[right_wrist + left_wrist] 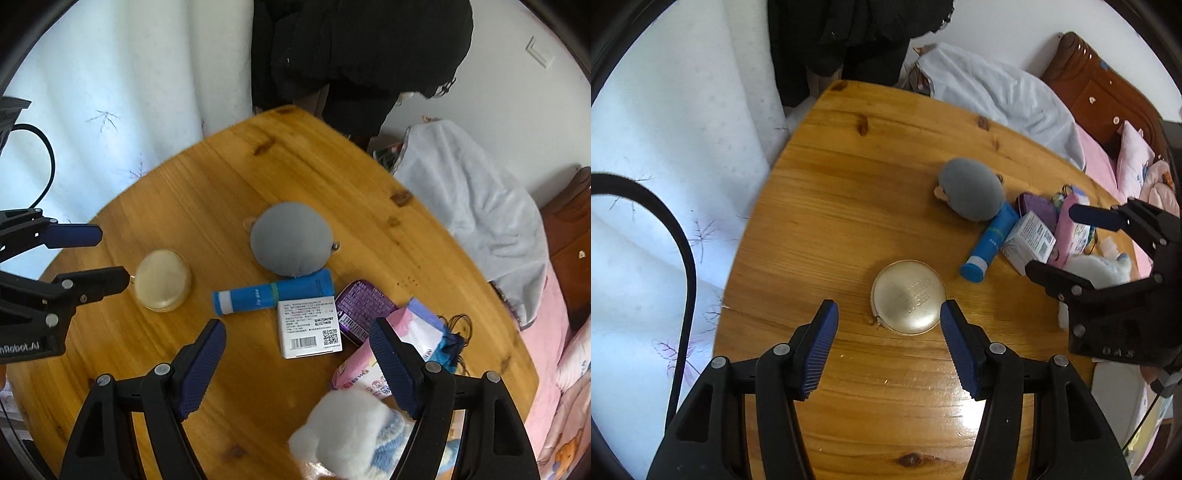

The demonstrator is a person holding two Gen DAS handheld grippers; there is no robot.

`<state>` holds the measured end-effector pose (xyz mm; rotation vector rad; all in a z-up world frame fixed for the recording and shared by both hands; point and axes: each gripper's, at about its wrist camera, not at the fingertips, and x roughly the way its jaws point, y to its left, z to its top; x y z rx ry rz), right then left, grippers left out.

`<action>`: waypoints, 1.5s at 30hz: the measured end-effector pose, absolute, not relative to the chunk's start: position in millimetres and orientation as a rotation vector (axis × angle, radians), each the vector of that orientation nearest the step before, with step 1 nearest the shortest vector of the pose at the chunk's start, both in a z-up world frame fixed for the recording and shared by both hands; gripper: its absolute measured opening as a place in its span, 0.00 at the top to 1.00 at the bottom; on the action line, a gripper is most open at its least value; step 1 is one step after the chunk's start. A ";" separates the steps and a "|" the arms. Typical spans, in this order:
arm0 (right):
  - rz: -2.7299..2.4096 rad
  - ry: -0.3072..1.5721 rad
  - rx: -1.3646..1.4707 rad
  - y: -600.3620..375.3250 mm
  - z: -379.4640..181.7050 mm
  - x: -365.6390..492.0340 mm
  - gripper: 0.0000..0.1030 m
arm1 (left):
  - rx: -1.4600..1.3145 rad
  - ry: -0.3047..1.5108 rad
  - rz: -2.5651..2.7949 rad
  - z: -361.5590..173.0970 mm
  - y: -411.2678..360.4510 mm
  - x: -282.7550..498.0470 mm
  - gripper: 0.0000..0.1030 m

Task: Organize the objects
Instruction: 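Grasp the gold round tin with the left tool while the right tool grasps the small white box, then lift and carry the tin with the left tool while the right tool carries the white box to the tray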

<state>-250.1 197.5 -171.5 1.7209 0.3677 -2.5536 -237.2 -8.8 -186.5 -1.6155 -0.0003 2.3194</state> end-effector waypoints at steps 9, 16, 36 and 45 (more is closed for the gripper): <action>-2.517 0.334 1.787 214.4 -192.2 -262.7 0.28 | -1.662 0.042 2.300 -206.2 3.2 -245.9 0.40; -2.415 0.311 1.858 209.8 -208.3 -266.3 0.59 | -1.663 0.063 2.289 -211.1 11.2 -247.6 0.40; -2.470 0.249 1.792 187.2 -170.9 -229.5 0.60 | -1.636 0.163 2.344 -216.4 23.9 -240.0 0.43; -2.591 0.152 1.655 172.0 -116.4 -187.5 0.60 | -1.419 0.137 2.441 -134.6 -3.7 -200.9 0.43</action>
